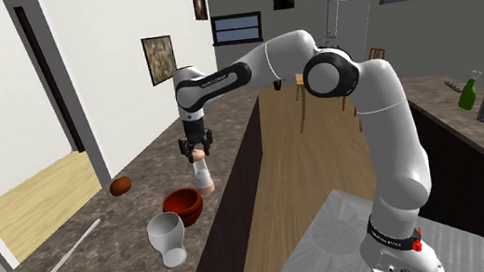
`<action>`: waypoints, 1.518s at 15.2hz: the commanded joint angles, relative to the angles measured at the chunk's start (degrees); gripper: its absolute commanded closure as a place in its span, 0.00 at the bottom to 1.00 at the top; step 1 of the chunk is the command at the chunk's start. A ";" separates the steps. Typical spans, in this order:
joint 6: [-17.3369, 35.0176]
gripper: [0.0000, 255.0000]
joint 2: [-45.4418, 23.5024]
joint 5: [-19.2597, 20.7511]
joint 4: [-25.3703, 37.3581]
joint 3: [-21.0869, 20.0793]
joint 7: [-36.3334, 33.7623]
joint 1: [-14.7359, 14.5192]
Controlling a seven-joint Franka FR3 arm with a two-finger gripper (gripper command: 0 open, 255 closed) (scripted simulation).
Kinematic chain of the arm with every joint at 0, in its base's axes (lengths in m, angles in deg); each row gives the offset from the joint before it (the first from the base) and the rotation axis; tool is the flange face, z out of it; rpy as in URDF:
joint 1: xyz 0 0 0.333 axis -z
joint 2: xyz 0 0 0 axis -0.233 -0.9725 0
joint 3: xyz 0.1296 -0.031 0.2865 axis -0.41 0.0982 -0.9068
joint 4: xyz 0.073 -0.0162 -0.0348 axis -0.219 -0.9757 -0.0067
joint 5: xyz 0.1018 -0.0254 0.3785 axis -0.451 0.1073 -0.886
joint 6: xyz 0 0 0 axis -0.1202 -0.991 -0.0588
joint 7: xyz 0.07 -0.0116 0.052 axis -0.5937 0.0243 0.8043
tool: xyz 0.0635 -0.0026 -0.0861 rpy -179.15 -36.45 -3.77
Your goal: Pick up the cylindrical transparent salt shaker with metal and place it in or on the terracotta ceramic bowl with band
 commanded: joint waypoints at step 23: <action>-18.86 1.00 -0.69 0.22 19.56 -0.15 -1.06 -0.36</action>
